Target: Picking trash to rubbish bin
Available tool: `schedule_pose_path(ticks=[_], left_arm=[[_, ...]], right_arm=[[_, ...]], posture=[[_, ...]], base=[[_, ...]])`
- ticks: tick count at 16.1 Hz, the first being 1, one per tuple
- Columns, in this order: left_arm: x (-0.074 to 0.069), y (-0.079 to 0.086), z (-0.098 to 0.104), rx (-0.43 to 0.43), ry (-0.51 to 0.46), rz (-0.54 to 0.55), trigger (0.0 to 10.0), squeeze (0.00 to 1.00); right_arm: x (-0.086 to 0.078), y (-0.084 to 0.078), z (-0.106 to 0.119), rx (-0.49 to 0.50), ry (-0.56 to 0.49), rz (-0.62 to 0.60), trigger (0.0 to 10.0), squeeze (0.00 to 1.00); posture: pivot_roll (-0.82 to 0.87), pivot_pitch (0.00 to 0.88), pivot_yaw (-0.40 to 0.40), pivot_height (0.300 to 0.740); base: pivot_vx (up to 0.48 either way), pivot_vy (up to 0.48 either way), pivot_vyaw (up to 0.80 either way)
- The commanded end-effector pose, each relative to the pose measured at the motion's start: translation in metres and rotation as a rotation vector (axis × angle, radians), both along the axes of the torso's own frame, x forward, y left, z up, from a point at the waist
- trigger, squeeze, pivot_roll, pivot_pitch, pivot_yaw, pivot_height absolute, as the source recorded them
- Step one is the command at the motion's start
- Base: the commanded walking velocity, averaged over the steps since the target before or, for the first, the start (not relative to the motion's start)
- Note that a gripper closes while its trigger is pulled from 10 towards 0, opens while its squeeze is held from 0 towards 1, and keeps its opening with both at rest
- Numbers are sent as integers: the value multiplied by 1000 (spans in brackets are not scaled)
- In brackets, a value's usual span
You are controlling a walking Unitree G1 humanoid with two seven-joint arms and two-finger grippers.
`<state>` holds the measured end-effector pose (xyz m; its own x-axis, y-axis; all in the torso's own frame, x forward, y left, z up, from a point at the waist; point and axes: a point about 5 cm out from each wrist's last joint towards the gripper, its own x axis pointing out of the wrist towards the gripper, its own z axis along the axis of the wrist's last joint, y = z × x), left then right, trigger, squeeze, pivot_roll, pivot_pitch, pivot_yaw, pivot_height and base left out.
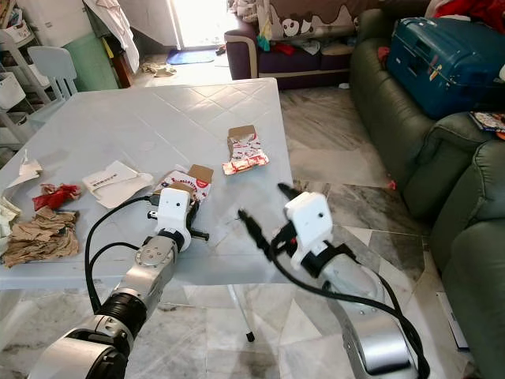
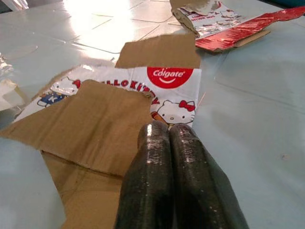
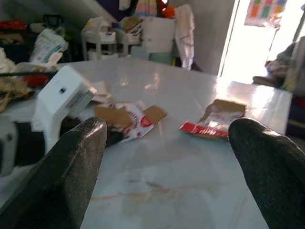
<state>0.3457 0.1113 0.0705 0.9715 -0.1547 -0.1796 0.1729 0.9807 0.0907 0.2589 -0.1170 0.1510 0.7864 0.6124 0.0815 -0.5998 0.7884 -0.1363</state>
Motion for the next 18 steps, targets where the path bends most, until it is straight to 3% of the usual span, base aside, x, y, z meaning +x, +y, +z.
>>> schedule_pose_path(ticks=[1, 10, 12, 13, 14, 17, 18], left_arm=[[4, 3, 9, 2, -45, 26, 0, 0], [11, 20, 39, 17, -234, 85, 0, 0], [9, 25, 43, 90, -274, 82, 0, 0], [8, 27, 46, 111, -292, 85, 3294, 4], [6, 30, 49, 105, -317, 89, 10000, 1000], [-5, 37, 52, 101, -365, 75, 10000, 1000], [-16, 41, 46, 124, -366, 50, 10000, 1000]], right_arm=[[-3, 4, 4, 6, -7, 28, 10000, 0], [-1, 3, 1, -16, 3, 20, 10000, 0], [-1, 3, 1, -21, 1, 12, 10000, 0], [-1, 2, 2, -20, -1, 8, 10000, 0], [-1, 2, 2, -18, -2, 6, 10000, 0], [-1, 5, 2, -13, 2, 20, 10000, 0], [-1, 6, 1, -14, 3, 21, 10000, 0]], posture=[[-131, 20, 61, 740], [-122, 10, 71, 740], [-121, 10, 73, 740], [-117, 12, 72, 740], [-110, 13, 70, 740], [-96, 15, 72, 740], [-83, 19, 76, 740]], base=[[0, 0, 0], [0, 0, 0], [0, 0, 0], [0, 0, 0], [0, 0, 0], [0, 0, 0], [0, 0, 0]])
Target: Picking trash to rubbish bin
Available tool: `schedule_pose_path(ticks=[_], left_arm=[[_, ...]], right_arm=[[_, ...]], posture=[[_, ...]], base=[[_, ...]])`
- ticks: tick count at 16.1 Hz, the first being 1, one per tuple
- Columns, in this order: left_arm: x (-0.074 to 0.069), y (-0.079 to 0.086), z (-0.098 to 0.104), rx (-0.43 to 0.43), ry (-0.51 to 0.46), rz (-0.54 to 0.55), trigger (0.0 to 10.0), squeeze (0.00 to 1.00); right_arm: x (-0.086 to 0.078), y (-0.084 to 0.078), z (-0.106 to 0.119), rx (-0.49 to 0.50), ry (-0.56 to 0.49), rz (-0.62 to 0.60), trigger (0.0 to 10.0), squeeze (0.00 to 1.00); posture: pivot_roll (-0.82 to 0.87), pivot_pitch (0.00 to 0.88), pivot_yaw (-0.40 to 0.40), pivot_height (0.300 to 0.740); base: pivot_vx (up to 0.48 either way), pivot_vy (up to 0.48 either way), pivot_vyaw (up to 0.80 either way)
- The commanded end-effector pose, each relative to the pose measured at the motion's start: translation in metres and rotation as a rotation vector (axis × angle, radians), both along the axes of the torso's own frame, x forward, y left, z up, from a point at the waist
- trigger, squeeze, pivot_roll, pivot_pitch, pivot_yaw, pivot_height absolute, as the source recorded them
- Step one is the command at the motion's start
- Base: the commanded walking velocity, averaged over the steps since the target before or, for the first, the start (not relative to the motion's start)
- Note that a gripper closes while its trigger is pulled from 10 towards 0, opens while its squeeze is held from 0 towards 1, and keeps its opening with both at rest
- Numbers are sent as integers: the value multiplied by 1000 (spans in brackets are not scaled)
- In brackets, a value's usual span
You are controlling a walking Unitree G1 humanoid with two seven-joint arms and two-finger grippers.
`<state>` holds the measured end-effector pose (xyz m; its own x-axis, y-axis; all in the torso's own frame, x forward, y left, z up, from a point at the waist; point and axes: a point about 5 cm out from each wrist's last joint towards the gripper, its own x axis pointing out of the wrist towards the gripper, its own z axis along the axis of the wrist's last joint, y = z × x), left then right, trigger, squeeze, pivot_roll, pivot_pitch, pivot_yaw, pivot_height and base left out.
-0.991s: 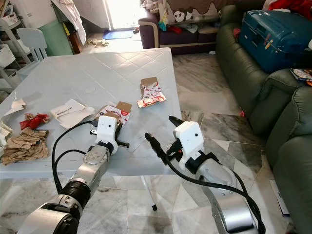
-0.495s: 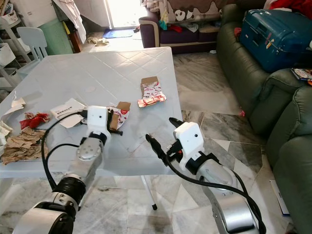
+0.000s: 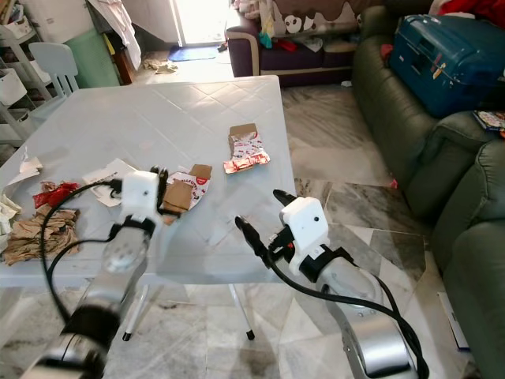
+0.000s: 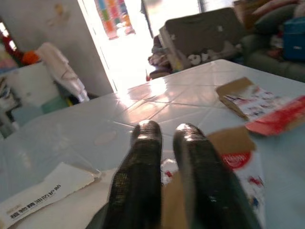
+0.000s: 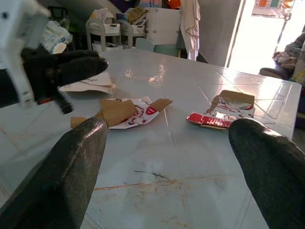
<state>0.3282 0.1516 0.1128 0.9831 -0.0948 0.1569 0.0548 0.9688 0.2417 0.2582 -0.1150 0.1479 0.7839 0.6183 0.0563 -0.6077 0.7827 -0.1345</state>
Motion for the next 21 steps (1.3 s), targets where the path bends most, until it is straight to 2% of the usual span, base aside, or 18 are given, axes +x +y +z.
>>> schedule_pose_path(ticks=[1, 6, 9, 10, 14, 16, 21], left_arm=[[-15, 7, -10, 34, 21, -34, 10000, 1000], [-38, 17, -17, 92, 39, -109, 10000, 1000], [-42, 12, -23, 120, 58, -185, 10000, 1000], [-43, 9, -24, 105, 74, -211, 10000, 1000], [-40, 1, -29, 58, 134, -274, 10000, 1000], [-33, -10, -32, 18, 189, -320, 10000, 1000], [-21, -8, -34, 68, 206, -292, 10000, 1000]], right_arm=[[0, 3, 3, 1, -16, 9, 10000, 0], [-2, 2, 0, -3, -3, 14, 10000, 0], [1, 2, 1, -4, -7, 13, 10000, 0], [1, 2, 1, -4, -8, 13, 10000, 0], [0, 2, 1, -8, -7, 16, 10000, 0], [1, 1, 1, -13, -10, 18, 10000, 0], [0, 0, 2, -21, -12, 20, 10000, 0]], posture=[[-77, 22, 77, 740], [-65, 25, 69, 740], [-67, 18, 66, 740], [-69, 17, 66, 740], [-76, 14, 62, 740], [-83, 11, 58, 740], [-100, 13, 53, 740]], base=[[0, 0, 0], [0, 0, 0], [0, 0, 0], [0, 0, 0], [0, 0, 0], [0, 0, 0], [0, 0, 0]])
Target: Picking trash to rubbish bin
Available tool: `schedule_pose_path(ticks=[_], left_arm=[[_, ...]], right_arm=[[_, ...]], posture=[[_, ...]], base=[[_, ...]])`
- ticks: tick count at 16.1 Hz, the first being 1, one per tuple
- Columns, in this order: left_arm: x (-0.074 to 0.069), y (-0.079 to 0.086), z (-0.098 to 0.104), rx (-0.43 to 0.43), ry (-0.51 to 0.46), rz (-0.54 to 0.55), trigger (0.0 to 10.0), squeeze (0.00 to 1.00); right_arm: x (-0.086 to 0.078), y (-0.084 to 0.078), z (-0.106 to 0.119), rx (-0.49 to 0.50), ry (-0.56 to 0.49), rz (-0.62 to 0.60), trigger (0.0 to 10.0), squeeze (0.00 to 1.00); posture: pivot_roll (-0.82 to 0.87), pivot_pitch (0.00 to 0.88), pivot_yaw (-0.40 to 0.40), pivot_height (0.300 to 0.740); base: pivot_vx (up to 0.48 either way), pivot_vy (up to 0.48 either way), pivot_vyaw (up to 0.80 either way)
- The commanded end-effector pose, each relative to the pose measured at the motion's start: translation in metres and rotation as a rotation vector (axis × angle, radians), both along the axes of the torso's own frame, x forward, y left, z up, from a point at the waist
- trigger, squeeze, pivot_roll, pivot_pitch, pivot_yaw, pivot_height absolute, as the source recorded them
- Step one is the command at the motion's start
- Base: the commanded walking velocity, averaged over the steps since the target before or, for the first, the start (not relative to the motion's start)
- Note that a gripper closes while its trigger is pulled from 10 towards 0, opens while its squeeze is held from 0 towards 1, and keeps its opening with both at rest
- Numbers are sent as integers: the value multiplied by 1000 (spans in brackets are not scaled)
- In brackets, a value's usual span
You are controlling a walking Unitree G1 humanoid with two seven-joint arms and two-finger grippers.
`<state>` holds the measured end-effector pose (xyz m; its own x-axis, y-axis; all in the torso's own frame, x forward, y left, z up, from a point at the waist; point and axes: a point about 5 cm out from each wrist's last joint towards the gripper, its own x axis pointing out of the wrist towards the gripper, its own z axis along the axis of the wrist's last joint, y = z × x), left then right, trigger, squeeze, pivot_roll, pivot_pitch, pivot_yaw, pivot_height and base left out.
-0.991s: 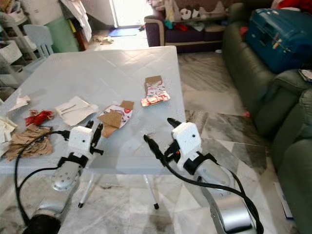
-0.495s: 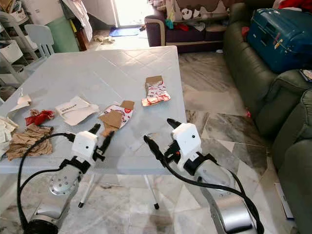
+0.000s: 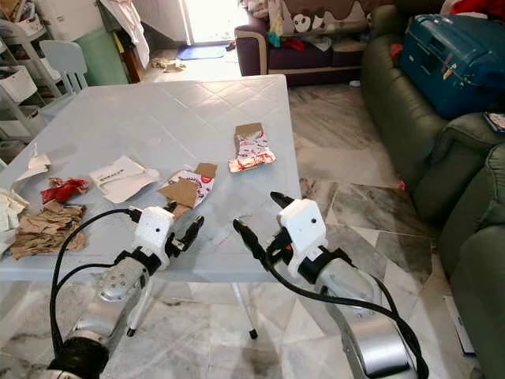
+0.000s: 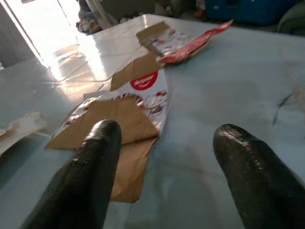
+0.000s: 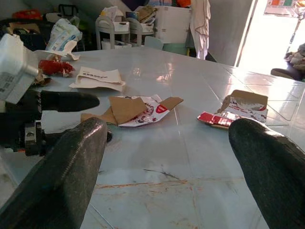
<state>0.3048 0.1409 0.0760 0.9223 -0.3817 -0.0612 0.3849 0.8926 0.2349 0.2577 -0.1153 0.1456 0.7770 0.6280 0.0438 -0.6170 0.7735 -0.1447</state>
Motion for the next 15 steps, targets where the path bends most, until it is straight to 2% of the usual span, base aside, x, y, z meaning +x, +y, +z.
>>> schedule_pose_path(ticks=[1, 4, 5, 9, 11, 13, 14, 15], left_arm=[[4, 6, 2, 20, -5, 19, 10000, 1000], [9, 12, -1, 106, -8, 48, 10000, 1000], [12, 13, -3, 148, -8, 42, 10000, 0], [17, 14, -9, 176, 21, 63, 10000, 0], [19, 19, -12, 171, 36, 102, 10000, 0], [22, 29, -17, 156, 98, 174, 10000, 0], [22, 33, -20, 125, 133, 197, 0, 0], [22, 34, -21, 110, 144, 202, 0, 0]], right_arm=[[0, 0, 5, -5, -15, 7, 10000, 0], [0, -1, 5, -9, -13, 9, 10000, 0], [0, -1, 5, -10, -13, 10, 10000, 0], [0, -1, 6, -10, -15, 13, 10000, 0], [0, 0, 6, -11, -14, 15, 10000, 0], [0, -1, 6, -17, -14, 18, 10000, 0], [0, 0, 6, -19, -14, 19, 10000, 0], [1, 0, 6, -20, -15, 20, 10000, 0]], posture=[[-99, 14, 51, 740], [-102, 16, 47, 740], [-104, 15, 45, 740], [-107, 16, 42, 740], [-109, 18, 39, 740], [-111, 16, 37, 740], [-112, 14, 37, 740], [-111, 13, 37, 740]], base=[[0, 0, 0], [0, 0, 0], [0, 0, 0], [0, 0, 0], [0, 0, 0], [0, 0, 0], [0, 0, 0], [0, 0, 0]])
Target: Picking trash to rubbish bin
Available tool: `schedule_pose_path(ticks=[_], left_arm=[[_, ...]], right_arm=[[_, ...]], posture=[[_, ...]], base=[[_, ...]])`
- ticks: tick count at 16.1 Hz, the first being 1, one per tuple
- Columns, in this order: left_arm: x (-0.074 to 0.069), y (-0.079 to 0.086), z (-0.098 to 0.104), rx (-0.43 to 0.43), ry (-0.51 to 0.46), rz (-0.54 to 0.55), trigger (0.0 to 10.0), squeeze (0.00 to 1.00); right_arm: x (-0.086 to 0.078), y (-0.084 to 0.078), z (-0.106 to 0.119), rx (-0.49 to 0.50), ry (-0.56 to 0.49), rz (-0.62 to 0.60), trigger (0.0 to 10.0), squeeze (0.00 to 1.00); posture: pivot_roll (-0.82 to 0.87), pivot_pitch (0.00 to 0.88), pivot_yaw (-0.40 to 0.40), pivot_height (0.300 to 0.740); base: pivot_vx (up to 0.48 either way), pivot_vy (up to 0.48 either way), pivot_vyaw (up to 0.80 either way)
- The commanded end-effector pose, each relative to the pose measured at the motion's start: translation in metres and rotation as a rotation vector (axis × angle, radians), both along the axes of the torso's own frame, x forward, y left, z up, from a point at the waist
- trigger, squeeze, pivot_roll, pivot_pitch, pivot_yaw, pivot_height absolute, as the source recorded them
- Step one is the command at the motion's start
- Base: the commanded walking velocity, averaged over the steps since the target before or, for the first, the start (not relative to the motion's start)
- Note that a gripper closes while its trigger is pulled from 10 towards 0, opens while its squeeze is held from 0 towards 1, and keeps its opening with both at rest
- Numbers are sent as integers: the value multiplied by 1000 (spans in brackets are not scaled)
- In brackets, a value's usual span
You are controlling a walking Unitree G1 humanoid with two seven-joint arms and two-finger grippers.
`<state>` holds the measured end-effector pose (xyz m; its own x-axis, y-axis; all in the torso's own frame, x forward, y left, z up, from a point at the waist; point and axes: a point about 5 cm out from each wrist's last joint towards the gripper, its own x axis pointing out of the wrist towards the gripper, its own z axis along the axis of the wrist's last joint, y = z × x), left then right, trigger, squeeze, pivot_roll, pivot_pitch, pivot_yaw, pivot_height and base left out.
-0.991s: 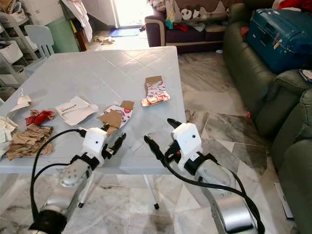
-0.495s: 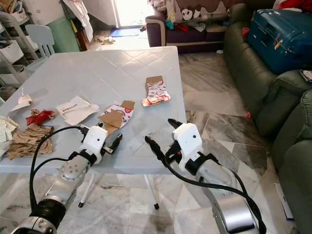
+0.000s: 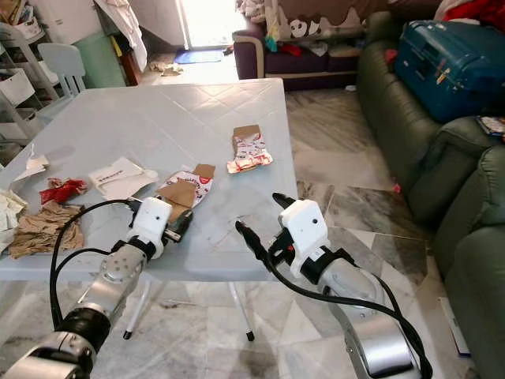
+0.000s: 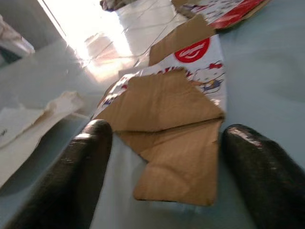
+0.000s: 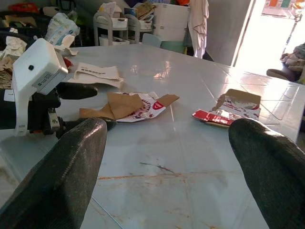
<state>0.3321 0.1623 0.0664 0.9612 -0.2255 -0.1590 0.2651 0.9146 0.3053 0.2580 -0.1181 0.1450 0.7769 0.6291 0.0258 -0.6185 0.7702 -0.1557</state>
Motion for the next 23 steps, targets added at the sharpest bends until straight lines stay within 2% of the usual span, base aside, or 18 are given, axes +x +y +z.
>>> schedule_pose_path(ticks=[1, 16, 23], left_arm=[[-5, 13, -12, 3, 70, 53, 0, 0], [-2, 9, -12, -28, 68, 33, 0, 0], [6, 5, 7, -68, -45, 31, 0, 0]], right_arm=[[0, 3, 7, 0, -22, 20, 10000, 0], [1, 4, 6, -3, -20, 21, 10000, 0], [2, 5, 5, -1, -21, 16, 10000, 0]], posture=[[-110, 14, 37, 740], [-107, 15, 37, 740], [-108, 13, 41, 740]], base=[[0, 0, 0], [0, 0, 0], [0, 0, 0]])
